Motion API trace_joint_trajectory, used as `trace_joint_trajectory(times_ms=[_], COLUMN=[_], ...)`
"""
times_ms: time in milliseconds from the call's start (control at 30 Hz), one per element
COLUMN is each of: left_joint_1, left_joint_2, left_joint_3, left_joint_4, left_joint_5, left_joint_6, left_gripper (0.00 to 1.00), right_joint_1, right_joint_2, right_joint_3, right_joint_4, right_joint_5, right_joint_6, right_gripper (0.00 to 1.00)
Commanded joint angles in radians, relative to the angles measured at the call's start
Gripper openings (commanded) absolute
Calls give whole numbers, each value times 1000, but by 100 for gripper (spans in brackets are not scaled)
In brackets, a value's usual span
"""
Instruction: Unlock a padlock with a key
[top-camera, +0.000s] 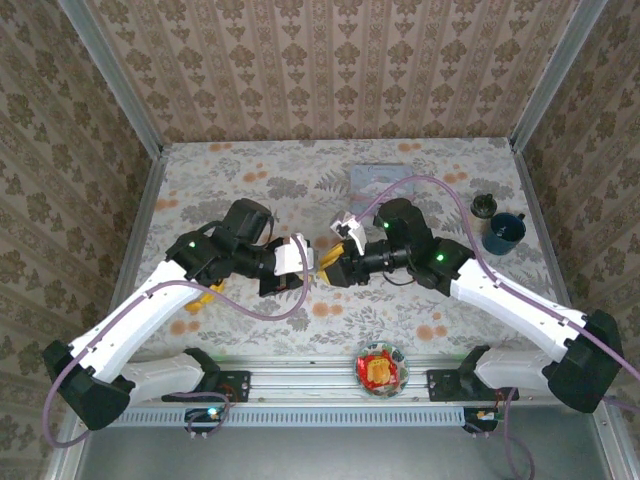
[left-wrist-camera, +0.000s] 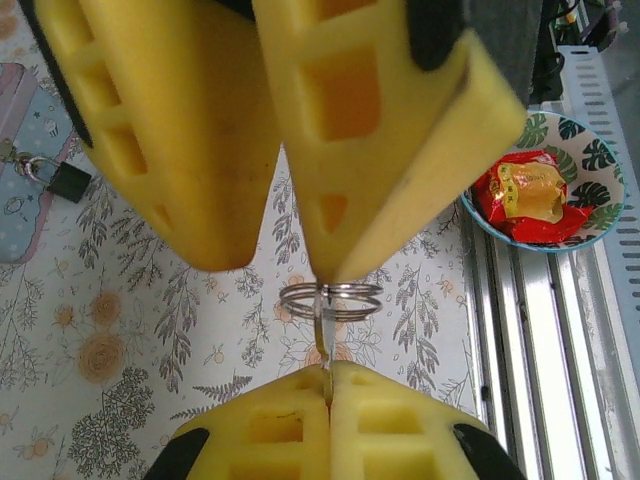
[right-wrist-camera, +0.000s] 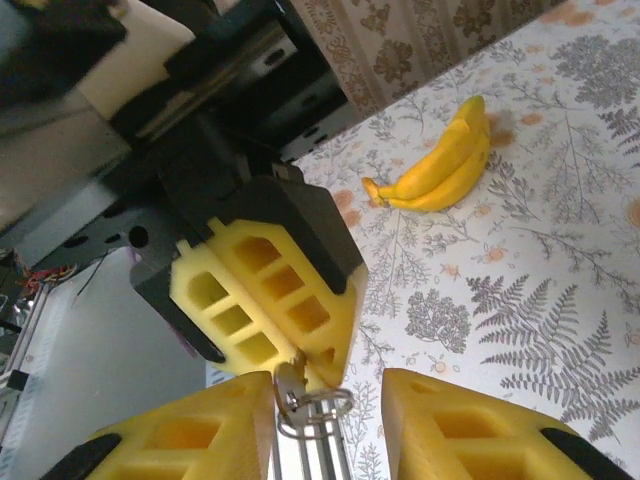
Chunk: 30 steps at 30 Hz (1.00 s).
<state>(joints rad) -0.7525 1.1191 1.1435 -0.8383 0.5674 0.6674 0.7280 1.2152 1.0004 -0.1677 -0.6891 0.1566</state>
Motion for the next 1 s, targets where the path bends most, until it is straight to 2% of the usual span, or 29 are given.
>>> trace_joint_trajectory(times_ms=[0,200,600,800,967], left_joint_1=[-5,-7,-7,-7,-5], left_joint_2=[8,14,18,10,-12], left_joint_3=[0,5,12,7,-6], left_joint_4=[-24,-31,-19,-13,24], left_joint_5=[44,46,42,33,28], left_joint_6=[28,28,15,7,-18], left_gripper=[0,0,0,0,0], right_joint_1=[6,8,22,23,23], right_joint_2=[7,10,31,17,5], right_joint_3=[36,44,54,45,22], right_joint_4=[-16,-29,-73,-82,-78], right_joint_5=[-29,-34,-47,-12,-11], right_joint_6=[-20,-29,-47,-54,-56], right_gripper=[33,27,25,1,0])
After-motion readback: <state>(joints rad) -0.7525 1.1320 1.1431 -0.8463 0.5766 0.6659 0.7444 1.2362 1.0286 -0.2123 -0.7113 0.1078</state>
